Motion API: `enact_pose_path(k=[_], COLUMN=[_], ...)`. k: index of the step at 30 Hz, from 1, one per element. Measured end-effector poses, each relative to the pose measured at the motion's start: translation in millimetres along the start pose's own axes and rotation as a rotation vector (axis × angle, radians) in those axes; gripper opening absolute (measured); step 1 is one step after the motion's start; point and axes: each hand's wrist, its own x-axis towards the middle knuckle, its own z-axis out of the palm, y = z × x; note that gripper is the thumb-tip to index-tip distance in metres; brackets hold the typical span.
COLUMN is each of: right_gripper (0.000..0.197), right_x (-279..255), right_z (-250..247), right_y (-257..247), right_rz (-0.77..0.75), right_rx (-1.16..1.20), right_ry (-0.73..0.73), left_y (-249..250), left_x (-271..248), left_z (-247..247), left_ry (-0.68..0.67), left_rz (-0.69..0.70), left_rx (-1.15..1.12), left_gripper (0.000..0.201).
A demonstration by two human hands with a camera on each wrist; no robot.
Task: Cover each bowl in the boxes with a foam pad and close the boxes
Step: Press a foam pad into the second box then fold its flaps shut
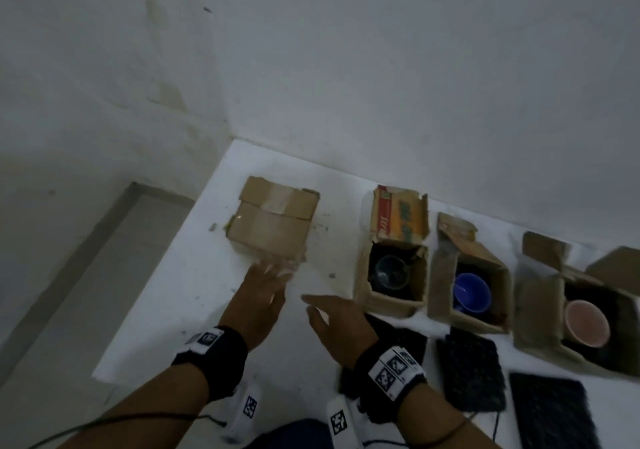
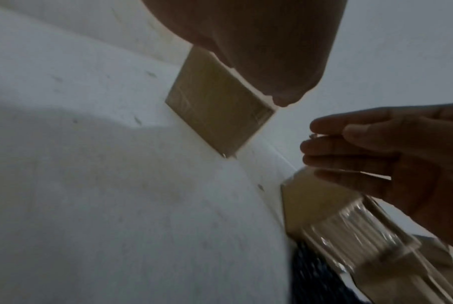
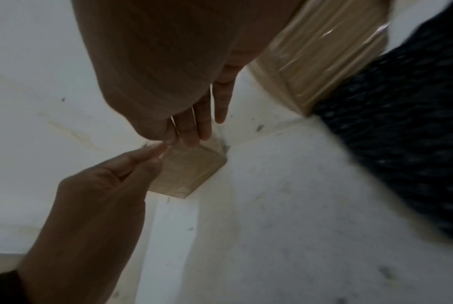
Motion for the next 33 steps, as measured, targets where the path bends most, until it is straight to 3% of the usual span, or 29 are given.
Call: enact_pose_path(k=[4,7,12,16,20,22,25,27,29,33], right_gripper=[0.031,0.037,0.065,0.075,0.053,0.051,0.048,0.045,0.044,0.036], right_x=[-53,-82,-114,-112,-104,-105,-113,-120,-124,-120], right_z=[-9,-16,-11,-14,-21,-25,-39,-50,-64,-94], right_y=[54,97,155,167,170,167,158,148,140,123], right_rz=[0.128,0.206,0.258,0.206,0.11,0.145,0.167,0.119,0.07,0.022], right_rx=[0.022,-0.107,-0.399,-0.384,-0.257,-0.17,0.001,0.073,0.131,0.198], right_ry=[-0.017,-0.003,0.005,-0.062,-0.038,-0.085,-0.03,0.036,0.104,0.263], left_y=[52,82,117,132,142,148,160,165,168,173], left_x=[-30,-42,-58,-59,-59,-62,-64,-65,-58,-38], left_z=[43,76,118,125,126,123,106,95,80,49], left_ry=[-0.312,-0.566,-0.698,-0.525,-0.382,-0.291,-0.23,-0.139,-0.078,0.023], left_rz=[-0.146,-0.181,-0.291,-0.304,-0.367,-0.442,-0.626,-0.729,-0.826,-0.789], left_rx=[-0.124,0.003,0.234,0.306,0.155,-0.05,-0.39,-0.635,-0.825,-0.902], left_gripper=[0.069,0.079,0.079,0.053,0.017,0.016,0.008,0.031,0.037,0.003])
